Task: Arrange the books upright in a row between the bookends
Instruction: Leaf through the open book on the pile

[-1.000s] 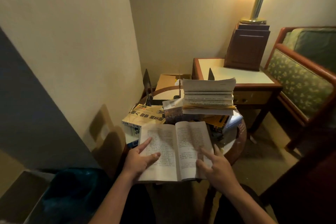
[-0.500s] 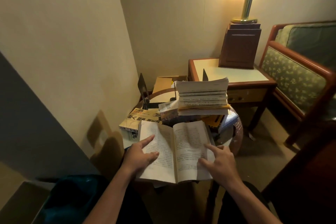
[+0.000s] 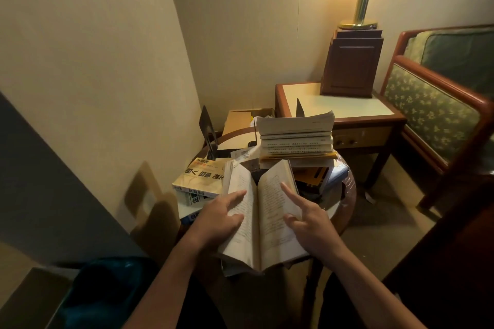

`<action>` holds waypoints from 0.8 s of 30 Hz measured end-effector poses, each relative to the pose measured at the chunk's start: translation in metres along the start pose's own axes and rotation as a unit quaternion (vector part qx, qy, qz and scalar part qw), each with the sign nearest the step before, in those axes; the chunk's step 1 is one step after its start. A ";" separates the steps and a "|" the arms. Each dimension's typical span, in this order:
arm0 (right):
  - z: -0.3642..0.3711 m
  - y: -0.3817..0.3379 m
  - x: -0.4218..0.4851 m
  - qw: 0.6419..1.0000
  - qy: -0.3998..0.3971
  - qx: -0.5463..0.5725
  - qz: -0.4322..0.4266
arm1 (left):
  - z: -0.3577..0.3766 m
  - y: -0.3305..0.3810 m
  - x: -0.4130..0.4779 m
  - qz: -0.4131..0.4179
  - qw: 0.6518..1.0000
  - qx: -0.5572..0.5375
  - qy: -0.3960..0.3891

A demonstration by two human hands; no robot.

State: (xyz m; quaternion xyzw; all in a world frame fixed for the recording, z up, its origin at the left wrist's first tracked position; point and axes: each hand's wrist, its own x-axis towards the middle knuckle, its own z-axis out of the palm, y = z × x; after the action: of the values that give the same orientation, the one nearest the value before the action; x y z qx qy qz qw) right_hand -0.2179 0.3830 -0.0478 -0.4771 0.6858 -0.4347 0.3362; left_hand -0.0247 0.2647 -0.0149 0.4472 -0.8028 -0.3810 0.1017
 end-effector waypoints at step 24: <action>0.007 -0.022 -0.004 0.999 0.001 0.005 -0.033 | 0.043 0.029 -0.009 0.015 0.960 -0.278 -0.020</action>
State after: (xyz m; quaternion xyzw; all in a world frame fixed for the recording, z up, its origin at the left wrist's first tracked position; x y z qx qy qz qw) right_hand -0.2024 0.3816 -0.0303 -0.4976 0.6677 -0.4496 0.3230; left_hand -0.0599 0.3037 -0.0226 0.3818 -0.6733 -0.5966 0.2120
